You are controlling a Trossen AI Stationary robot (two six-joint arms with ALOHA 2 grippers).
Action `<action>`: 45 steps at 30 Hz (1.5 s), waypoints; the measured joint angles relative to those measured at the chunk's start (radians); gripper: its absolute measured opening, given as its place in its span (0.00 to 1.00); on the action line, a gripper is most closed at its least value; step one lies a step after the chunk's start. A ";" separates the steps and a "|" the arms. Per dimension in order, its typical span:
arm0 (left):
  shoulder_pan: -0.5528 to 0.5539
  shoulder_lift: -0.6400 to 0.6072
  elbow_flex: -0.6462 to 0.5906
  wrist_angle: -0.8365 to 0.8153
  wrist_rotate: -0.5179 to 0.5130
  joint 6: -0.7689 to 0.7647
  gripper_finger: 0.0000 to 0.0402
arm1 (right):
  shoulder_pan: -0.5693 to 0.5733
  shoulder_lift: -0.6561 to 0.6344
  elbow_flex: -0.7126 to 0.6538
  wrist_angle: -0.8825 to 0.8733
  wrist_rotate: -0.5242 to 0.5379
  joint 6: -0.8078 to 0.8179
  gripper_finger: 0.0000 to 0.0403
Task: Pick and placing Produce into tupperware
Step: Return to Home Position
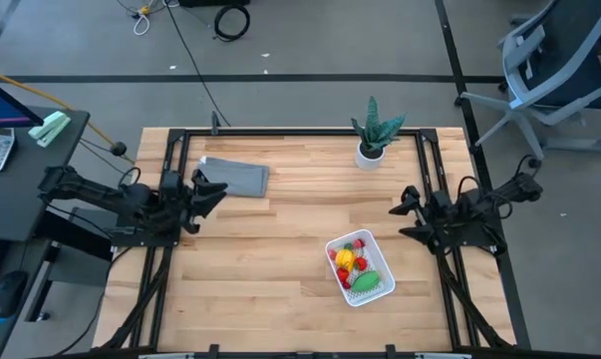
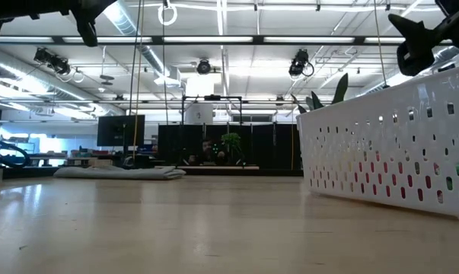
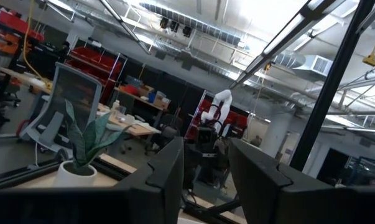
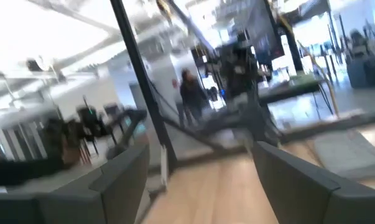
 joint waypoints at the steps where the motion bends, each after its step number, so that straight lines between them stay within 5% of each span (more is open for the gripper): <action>1: 0.000 0.002 0.000 0.000 0.000 0.000 0.33 | 0.000 0.000 -0.018 0.041 0.000 0.000 0.74; 30: -0.001 0.108 0.000 -0.100 0.003 -0.048 0.34 | -0.002 0.002 -0.040 0.047 0.120 0.060 0.74; 40: -0.001 -0.105 0.000 -0.157 0.002 0.088 0.38 | -0.002 0.007 -0.040 0.047 0.118 0.123 0.74; 45: 0.000 -0.248 0.001 -0.325 0.002 0.054 0.38 | -0.002 0.008 -0.040 0.047 0.116 0.124 0.74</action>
